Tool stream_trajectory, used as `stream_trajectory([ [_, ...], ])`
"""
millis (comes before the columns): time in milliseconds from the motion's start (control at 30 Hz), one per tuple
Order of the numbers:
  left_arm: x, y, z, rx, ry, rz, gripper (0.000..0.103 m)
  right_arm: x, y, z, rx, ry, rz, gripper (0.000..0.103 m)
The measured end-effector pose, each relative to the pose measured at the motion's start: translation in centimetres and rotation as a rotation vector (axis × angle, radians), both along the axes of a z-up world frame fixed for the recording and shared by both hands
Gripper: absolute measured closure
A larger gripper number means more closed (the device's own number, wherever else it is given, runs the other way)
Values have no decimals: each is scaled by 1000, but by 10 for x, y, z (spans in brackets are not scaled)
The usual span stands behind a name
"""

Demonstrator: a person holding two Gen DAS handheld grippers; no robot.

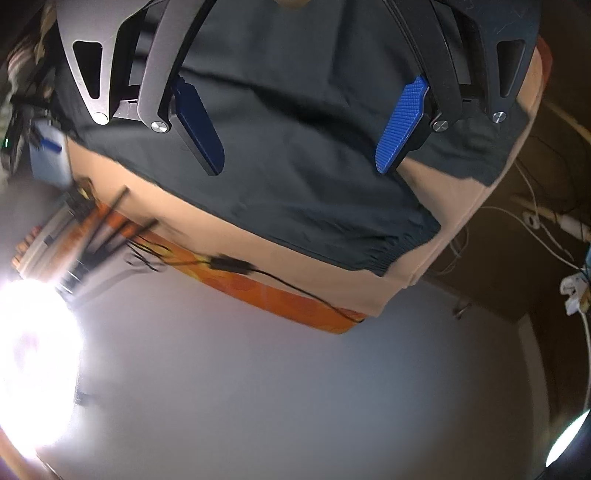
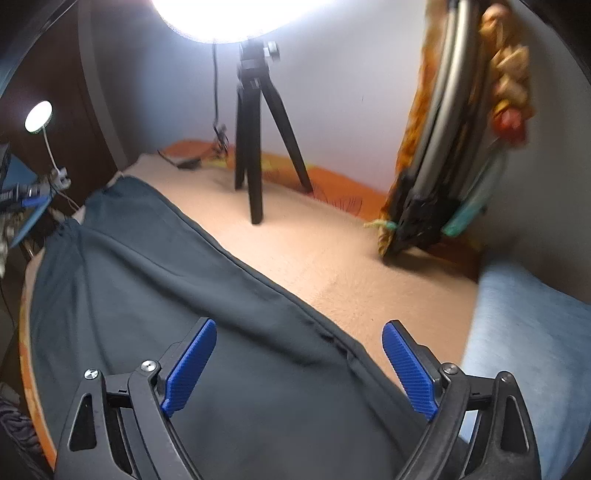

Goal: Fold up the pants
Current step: 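Grasp the trouser waistband with the left tool while the right tool grasps the hem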

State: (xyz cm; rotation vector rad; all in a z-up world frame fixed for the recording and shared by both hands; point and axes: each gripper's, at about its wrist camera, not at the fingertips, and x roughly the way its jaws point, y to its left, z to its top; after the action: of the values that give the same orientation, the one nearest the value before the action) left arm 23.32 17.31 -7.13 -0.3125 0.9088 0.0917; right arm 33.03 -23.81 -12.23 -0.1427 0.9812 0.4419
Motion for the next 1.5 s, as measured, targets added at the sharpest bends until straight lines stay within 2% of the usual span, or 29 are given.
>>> stream_trajectory([
  [200, 59, 24, -17, 23, 67, 58, 19, 25, -4, -23, -23, 53, 14, 11],
  [433, 114, 48, -58, -36, 155, 170, 19, 36, -2, -35, -51, 92, 56, 11],
  [500, 121, 51, -67, -42, 164, 190, 19, 38, -1, -37, -55, 100, 65, 11],
  [667, 135, 57, -77, 27, 172, 210, 19, 45, -2, -43, -49, 126, 74, 11],
  [833, 142, 68, -90, 7, 185, 227, 19, 46, -1, -44, -53, 122, 84, 9],
  [1033, 146, 63, -96, 62, 175, 213, 19, 46, 9, -45, -69, 119, 102, 9],
  [1100, 145, 59, -96, 86, 169, 205, 23, 45, 15, -46, -73, 116, 109, 10],
  [1167, 146, 55, -98, 142, 170, 194, 34, 43, 20, -45, -76, 111, 116, 14],
  [1233, 148, 48, -100, 210, 171, 169, 40, 41, 25, -43, -71, 108, 121, 19],
  [1300, 147, 43, -99, 233, 160, 154, 50, 40, 30, -41, -71, 105, 125, 22],
  [1367, 149, 40, -98, 261, 155, 149, 68, 39, 34, -40, -69, 104, 132, 29],
  [1400, 149, 36, -98, 277, 153, 138, 71, 38, 37, -40, -67, 103, 137, 31],
  [1433, 150, 35, -97, 286, 150, 129, 77, 36, 39, -38, -64, 103, 147, 39],
  [1500, 150, 31, -98, 308, 144, 114, 81, 33, 43, -35, -68, 102, 154, 54],
])
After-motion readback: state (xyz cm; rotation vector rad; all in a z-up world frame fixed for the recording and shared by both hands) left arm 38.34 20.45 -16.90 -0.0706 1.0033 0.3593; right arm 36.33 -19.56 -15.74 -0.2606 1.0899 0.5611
